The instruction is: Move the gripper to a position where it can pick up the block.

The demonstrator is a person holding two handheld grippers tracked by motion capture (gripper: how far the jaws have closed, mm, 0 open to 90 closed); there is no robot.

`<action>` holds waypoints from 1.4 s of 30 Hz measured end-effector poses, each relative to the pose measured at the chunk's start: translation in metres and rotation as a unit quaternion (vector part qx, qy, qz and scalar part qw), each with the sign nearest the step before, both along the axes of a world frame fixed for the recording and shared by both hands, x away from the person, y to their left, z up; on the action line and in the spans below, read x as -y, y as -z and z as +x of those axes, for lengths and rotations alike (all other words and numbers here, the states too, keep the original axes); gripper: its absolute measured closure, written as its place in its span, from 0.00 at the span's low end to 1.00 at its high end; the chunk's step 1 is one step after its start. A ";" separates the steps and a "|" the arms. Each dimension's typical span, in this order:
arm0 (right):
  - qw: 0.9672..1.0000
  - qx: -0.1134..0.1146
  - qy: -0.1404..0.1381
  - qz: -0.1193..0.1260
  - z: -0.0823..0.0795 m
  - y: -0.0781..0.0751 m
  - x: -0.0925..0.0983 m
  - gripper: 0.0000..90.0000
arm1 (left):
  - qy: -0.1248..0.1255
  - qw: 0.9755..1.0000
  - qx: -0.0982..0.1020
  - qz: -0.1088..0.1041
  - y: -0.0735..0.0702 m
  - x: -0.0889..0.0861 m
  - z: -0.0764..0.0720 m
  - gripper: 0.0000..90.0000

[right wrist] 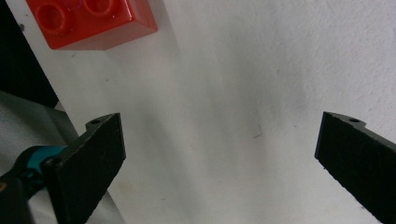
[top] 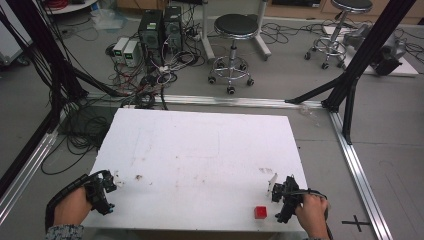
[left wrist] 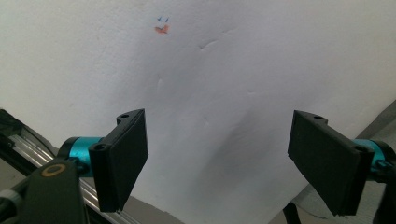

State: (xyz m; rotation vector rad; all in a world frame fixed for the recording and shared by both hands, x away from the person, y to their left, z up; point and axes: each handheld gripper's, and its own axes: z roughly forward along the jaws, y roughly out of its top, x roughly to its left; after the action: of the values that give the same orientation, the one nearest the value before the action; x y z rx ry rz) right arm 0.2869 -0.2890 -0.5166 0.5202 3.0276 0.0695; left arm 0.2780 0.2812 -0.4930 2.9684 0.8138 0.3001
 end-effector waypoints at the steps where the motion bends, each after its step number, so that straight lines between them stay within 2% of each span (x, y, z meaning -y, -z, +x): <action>1: 1.000 -0.001 0.001 -0.001 0.000 0.000 0.001 0.01 | 0.001 1.000 0.000 -0.001 0.000 0.000 0.000 0.23; 12: 1.000 0.003 -0.008 -0.002 -0.002 -0.001 0.002 0.01 | 0.002 1.000 0.000 -0.003 0.000 0.001 0.000 0.23; 27: 0.998 0.015 -0.065 -0.006 -0.007 -0.009 -0.009 0.01 | 0.001 1.000 0.006 -0.004 -0.002 0.001 -0.001 0.23; 30: 0.996 0.019 -0.087 -0.009 -0.008 -0.012 -0.014 0.01 | 0.001 1.000 0.006 -0.004 -0.002 0.002 -0.001 0.23; 33: 0.995 0.019 -0.094 -0.007 -0.010 -0.013 -0.018 0.01 | 0.001 1.000 0.006 -0.003 -0.002 0.002 0.000 0.23; 38: 0.991 0.003 -0.132 -0.008 -0.013 -0.012 -0.026 0.01 | 0.004 1.000 0.007 -0.003 -0.002 0.004 0.000 0.23; 42: 0.989 -0.001 -0.149 0.000 -0.015 -0.010 -0.036 0.01 | 0.004 1.000 0.005 -0.004 -0.002 0.005 -0.001 0.23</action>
State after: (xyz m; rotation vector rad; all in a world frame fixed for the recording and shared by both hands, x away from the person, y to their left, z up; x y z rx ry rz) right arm 0.2718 -0.2529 -0.5070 0.0628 3.0813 0.0845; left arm 0.2774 0.2765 -0.4908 2.9590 0.7990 0.3099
